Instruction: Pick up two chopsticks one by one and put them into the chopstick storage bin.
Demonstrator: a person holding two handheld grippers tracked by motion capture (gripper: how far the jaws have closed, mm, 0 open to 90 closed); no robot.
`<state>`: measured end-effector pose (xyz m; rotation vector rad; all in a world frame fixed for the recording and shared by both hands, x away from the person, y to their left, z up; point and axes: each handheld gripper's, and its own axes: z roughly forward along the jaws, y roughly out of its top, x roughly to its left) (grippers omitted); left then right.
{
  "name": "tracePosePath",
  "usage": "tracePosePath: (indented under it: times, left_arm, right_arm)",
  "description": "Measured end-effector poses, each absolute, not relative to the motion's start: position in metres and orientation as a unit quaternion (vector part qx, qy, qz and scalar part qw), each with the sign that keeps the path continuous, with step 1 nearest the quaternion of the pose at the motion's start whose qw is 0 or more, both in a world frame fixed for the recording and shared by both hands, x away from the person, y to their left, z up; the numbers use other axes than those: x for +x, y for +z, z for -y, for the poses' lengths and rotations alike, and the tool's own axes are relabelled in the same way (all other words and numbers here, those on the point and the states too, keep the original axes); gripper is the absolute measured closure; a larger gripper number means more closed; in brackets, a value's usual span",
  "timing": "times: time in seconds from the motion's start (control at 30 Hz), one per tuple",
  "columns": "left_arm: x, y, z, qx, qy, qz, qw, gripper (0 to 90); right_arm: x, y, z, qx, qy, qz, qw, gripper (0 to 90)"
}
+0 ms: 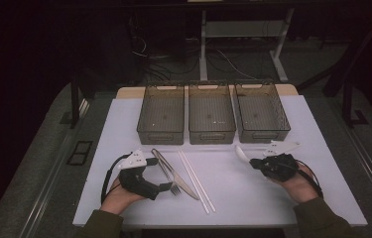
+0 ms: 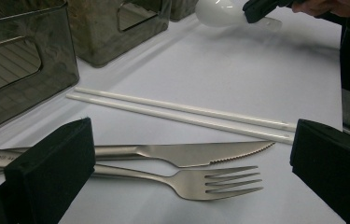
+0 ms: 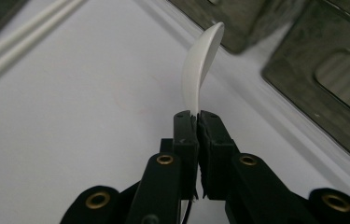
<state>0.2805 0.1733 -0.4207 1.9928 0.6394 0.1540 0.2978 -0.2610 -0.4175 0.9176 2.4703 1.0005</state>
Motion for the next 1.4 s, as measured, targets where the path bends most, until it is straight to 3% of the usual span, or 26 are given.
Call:
tracePosePath:
  times: [0.83,1.03,1.27,1.4]
  left_arm:
    - [0.280,-0.421,-0.173,0.824,0.063,-0.264,0.497,0.0]
    - [0.280,-0.421,-0.172,0.824,0.063,-0.265,0.496,0.0]
    - [0.280,-0.420,-0.171,0.826,0.064,-0.263,0.495,1.2]
    - [0.279,-0.419,-0.168,0.827,0.062,-0.258,0.495,6.7]
  right_arm:
    - [0.297,-0.435,0.262,0.310,0.317,-0.884,0.147,81.7]
    - [0.297,-0.433,0.265,0.322,0.344,-0.874,0.121,67.2]
    - [0.285,-0.424,0.273,0.356,0.397,-0.838,0.113,30.5]
    - [0.276,-0.420,0.277,0.359,0.420,-0.824,0.126,26.9]
